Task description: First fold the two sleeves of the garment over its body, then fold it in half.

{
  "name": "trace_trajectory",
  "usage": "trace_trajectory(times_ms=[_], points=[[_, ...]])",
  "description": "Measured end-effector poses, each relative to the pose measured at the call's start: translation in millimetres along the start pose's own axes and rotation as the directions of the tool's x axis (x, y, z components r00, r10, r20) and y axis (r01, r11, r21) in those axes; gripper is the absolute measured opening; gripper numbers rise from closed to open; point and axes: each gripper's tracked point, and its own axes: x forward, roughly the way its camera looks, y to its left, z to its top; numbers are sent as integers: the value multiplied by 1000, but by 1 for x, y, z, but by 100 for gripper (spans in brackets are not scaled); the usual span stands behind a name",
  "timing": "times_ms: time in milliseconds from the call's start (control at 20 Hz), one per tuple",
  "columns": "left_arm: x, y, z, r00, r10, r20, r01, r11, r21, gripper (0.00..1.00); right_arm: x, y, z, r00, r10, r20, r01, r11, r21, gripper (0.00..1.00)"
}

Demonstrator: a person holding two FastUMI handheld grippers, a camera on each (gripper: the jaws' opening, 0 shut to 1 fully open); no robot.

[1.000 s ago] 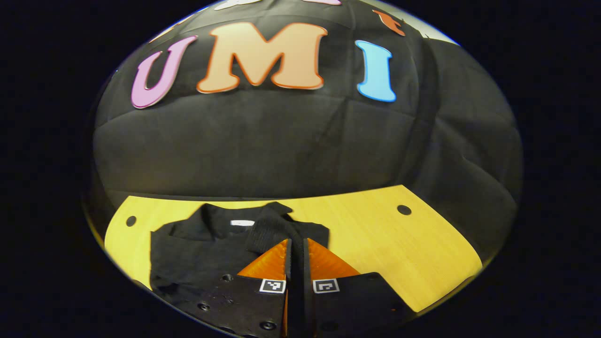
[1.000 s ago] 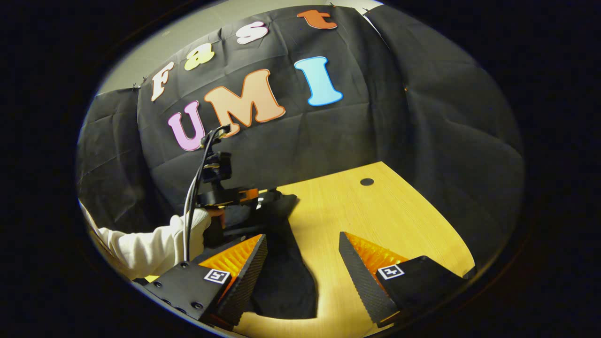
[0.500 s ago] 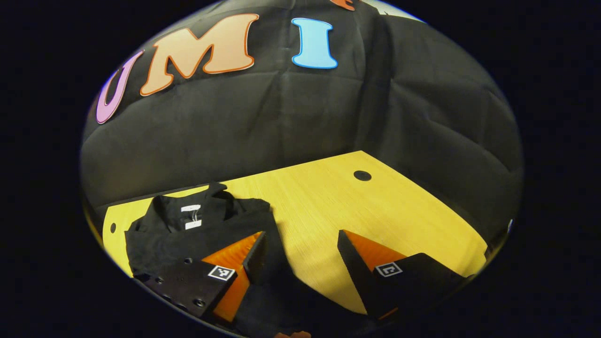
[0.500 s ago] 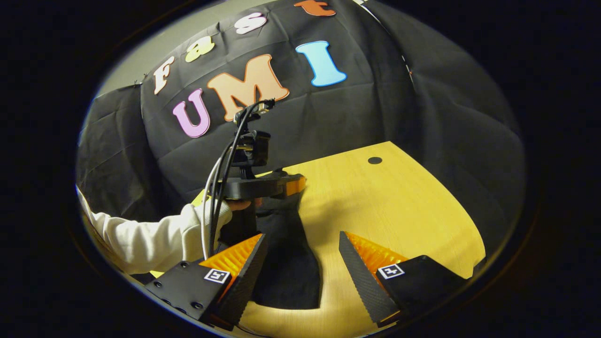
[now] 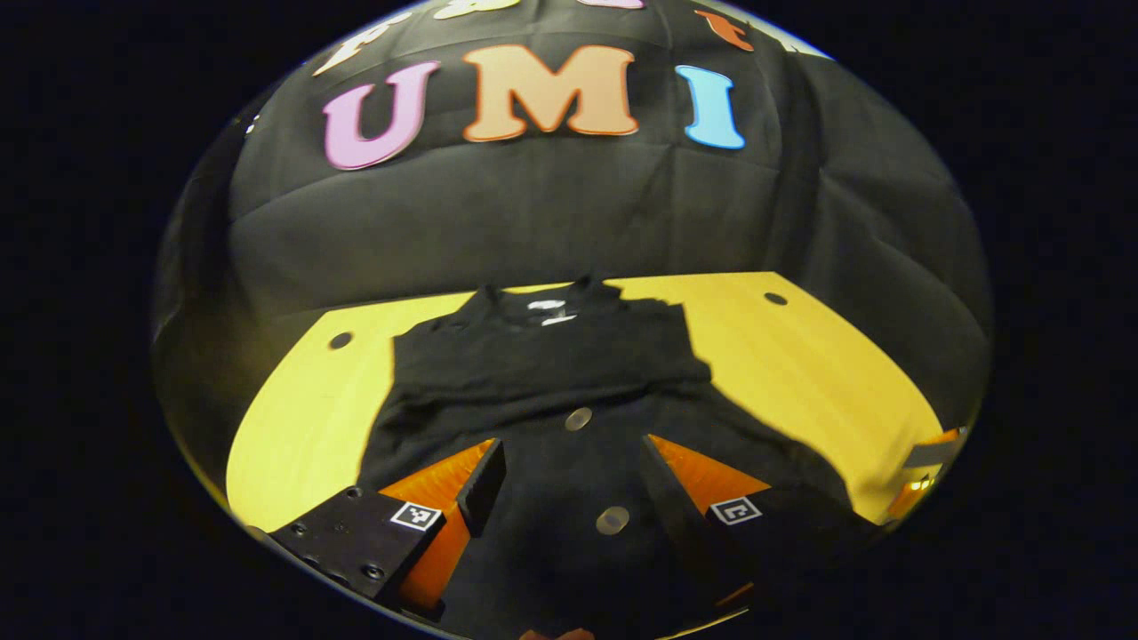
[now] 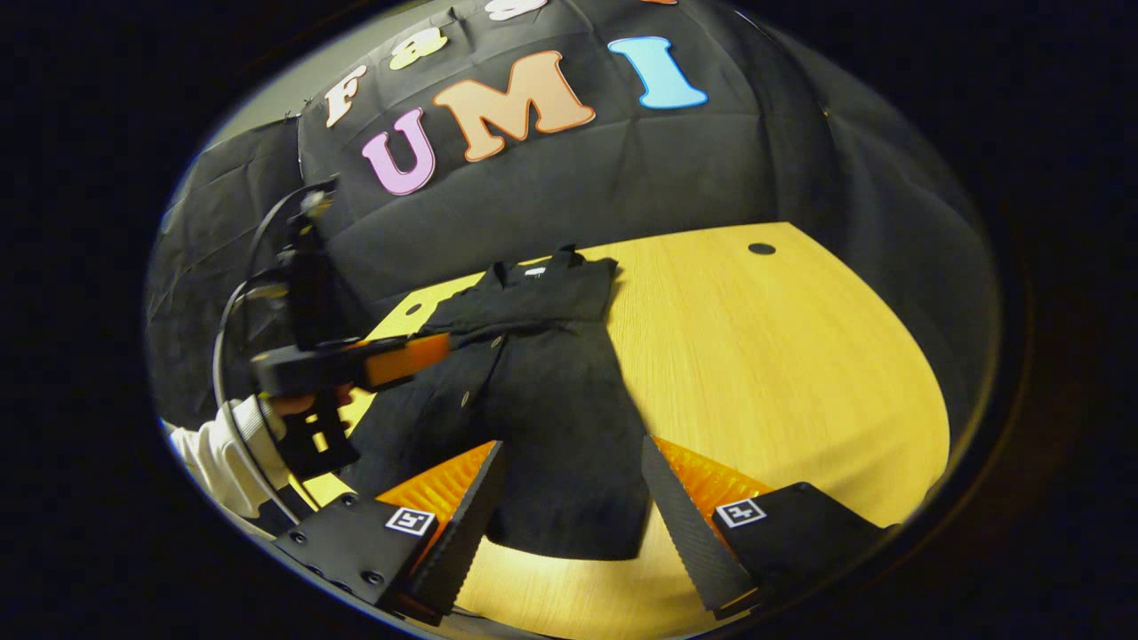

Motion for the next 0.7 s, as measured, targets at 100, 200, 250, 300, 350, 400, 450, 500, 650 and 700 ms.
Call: trace_trajectory(times_ms=[100, 200, 250, 300, 350, 400, 450, 500, 650, 700], points=[[-32, 31, -39, 999, 48, -26, -48, 999, 4, 94, 12, -1, -16, 999, -44, -24, 43, 999, -19, 98], [-58, 52, -76, 994, 78, -71, -78, 997, 2, 94, 19, -3, -34, 995, -85, -56, 82, 995, -54, 98], [-70, 63, -93, 992, 91, -89, -92, 996, -1, 94, 23, -3, -41, 993, -102, -67, 97, 993, -72, 98], [-80, 73, -110, 989, 105, -109, -107, 994, -9, 94, 26, -5, -50, 989, -123, -81, 116, 989, -87, 98], [-88, 80, -126, 985, 108, -132, -112, 993, -24, 94, 27, -6, -59, 985, -142, -98, 132, 986, -103, 99], [-92, 84, -135, 984, 104, -147, -111, 993, -40, 94, 28, -7, -65, 982, -164, -96, 153, 981, -117, 98], [-92, 88, -142, 982, 105, -157, -114, 992, -49, 94, 30, -8, -69, 979, -182, -95, 169, 977, -131, 99], [-92, 91, -150, 979, 111, -171, -121, 991, -51, 94, 33, -11, -77, 973, -204, -110, 187, 971, -146, 99], [-95, 93, -160, 980, 103, -169, -115, 992, -61, 94, 33, -12, -82, 966, -236, -102, 211, 955, -210, 99], [-91, 94, -160, 981, 103, -167, -114, 992, -60, 95, 37, -11, -82, 966, -235, -109, 210, 956, -203, 99]])
